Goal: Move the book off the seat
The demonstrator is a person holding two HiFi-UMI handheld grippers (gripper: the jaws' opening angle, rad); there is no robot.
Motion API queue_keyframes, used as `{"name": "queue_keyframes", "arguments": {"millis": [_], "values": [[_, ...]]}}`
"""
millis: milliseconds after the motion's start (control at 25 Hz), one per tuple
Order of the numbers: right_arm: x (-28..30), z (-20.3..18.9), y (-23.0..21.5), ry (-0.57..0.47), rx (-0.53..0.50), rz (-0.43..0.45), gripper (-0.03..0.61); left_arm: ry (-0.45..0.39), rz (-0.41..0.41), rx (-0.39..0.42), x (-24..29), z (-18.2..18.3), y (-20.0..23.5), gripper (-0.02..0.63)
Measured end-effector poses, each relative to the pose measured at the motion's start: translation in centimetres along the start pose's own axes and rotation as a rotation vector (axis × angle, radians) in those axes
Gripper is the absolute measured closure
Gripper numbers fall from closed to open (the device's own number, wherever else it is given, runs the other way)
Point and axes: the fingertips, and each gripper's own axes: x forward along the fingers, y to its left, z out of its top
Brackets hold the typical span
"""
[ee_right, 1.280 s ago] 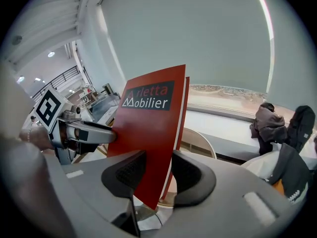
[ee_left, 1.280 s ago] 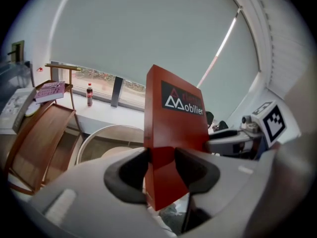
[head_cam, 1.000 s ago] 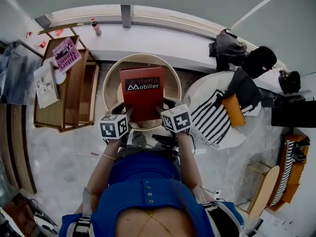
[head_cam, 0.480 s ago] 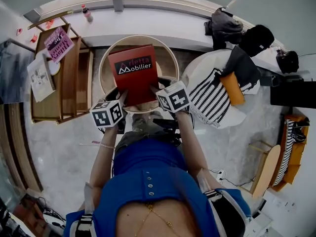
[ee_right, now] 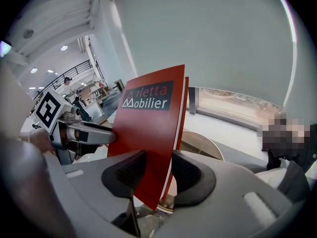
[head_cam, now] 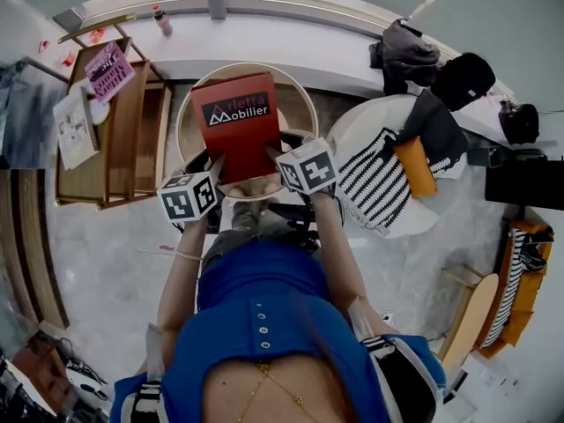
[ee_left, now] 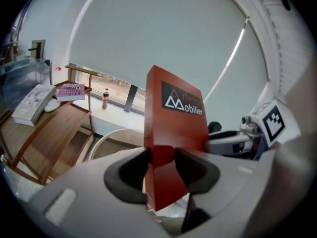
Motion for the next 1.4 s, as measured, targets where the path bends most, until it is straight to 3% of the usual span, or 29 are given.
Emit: {"name": "queue_keyframes", "arguments": {"millis": [560, 1400], "values": [[-0.8, 1.5, -3.8, -0.001, -0.048, 0.054, 0.419, -0.032, 0.046, -0.029, 2.0, 1.8, -2.5, 0.443], [1.4, 1.6, -6.0, 0.053, -0.044, 0.080, 0.419, 0.013, 0.051, -0.069, 4.9, 2.0, -1.8, 0.443]]}}
